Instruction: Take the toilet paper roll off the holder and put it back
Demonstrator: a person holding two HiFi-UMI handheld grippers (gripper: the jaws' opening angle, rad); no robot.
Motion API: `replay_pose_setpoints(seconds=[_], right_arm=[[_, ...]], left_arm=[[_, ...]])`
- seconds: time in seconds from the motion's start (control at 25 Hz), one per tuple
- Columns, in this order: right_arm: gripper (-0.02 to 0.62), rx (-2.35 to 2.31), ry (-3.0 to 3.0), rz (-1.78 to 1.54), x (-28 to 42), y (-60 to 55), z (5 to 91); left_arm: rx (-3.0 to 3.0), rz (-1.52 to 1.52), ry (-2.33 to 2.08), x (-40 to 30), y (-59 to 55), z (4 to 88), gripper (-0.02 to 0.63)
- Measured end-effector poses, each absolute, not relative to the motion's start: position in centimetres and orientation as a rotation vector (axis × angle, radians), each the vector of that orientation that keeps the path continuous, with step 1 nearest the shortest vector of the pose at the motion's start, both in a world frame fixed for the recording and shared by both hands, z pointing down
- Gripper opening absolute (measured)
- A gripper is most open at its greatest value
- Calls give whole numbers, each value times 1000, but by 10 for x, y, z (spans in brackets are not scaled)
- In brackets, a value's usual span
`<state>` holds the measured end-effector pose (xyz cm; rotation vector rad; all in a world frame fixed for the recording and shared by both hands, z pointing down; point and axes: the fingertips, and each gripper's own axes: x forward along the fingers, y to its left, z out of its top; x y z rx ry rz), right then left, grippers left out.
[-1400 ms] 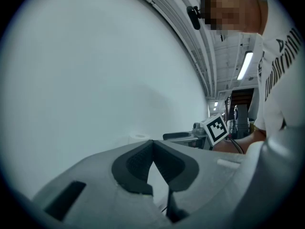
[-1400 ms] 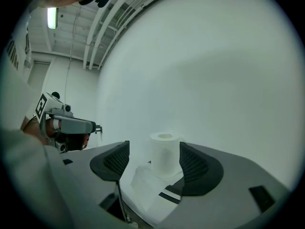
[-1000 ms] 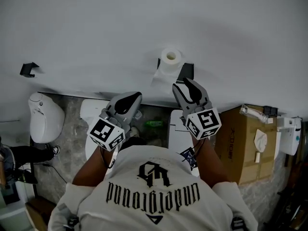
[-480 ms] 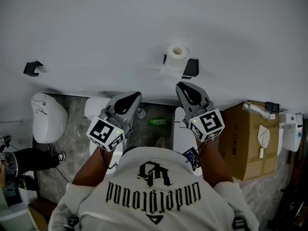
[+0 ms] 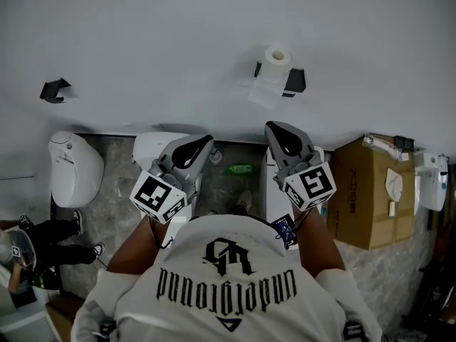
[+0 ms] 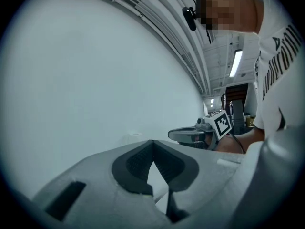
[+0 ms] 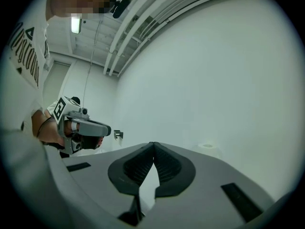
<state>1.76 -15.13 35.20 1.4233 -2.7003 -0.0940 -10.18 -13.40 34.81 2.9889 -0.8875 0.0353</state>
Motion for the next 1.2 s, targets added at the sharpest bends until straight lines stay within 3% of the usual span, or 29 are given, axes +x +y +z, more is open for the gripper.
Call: replay_pose_setpoints(seconds=[0.56,1.2], right_arm=[[14,1466,-2655,-27,-21,-54,358],[14,1372,-2706,-89,46,21,348]], left_arm=[[3007,-27,-719,-122,-58,351,12],[3007,-7,-772,-39,9,352,12]])
